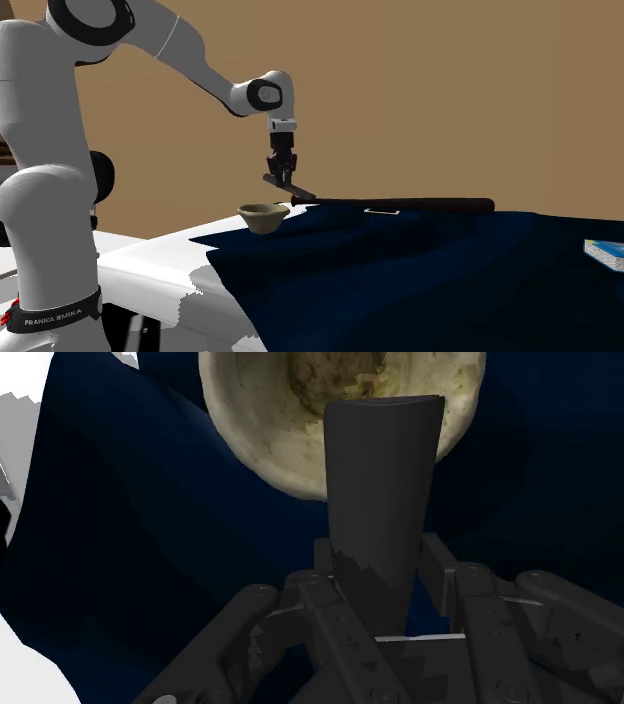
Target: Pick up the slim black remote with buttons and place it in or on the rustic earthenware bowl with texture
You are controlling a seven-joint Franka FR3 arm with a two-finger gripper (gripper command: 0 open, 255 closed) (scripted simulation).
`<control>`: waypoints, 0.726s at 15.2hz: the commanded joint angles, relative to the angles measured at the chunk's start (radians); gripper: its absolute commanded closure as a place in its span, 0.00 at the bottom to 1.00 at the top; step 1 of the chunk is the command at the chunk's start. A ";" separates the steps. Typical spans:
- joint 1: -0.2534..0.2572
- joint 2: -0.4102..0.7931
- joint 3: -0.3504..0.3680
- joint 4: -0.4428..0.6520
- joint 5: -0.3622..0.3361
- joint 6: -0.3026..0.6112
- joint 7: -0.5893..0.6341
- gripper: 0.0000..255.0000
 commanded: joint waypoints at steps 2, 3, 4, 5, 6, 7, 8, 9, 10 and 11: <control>0.031 -0.031 0.036 -0.038 0.007 0.011 0.066 1.00; 0.042 -0.040 0.049 -0.048 0.009 0.014 0.088 1.00; 0.052 -0.047 0.063 -0.056 0.012 0.016 0.111 1.00; 0.063 -0.054 0.076 -0.064 0.014 0.018 0.134 1.00; 0.074 -0.059 0.090 -0.070 0.016 0.020 0.157 1.00; 0.084 -0.064 0.104 -0.075 0.017 0.022 0.180 1.00; 0.096 -0.067 0.119 -0.079 0.019 0.024 0.206 1.00; 0.096 -0.064 0.120 -0.089 0.018 0.037 0.207 1.00; 0.096 -0.060 0.121 -0.099 0.017 0.051 0.207 1.00; 0.096 -0.056 0.122 -0.109 0.017 0.064 0.208 1.00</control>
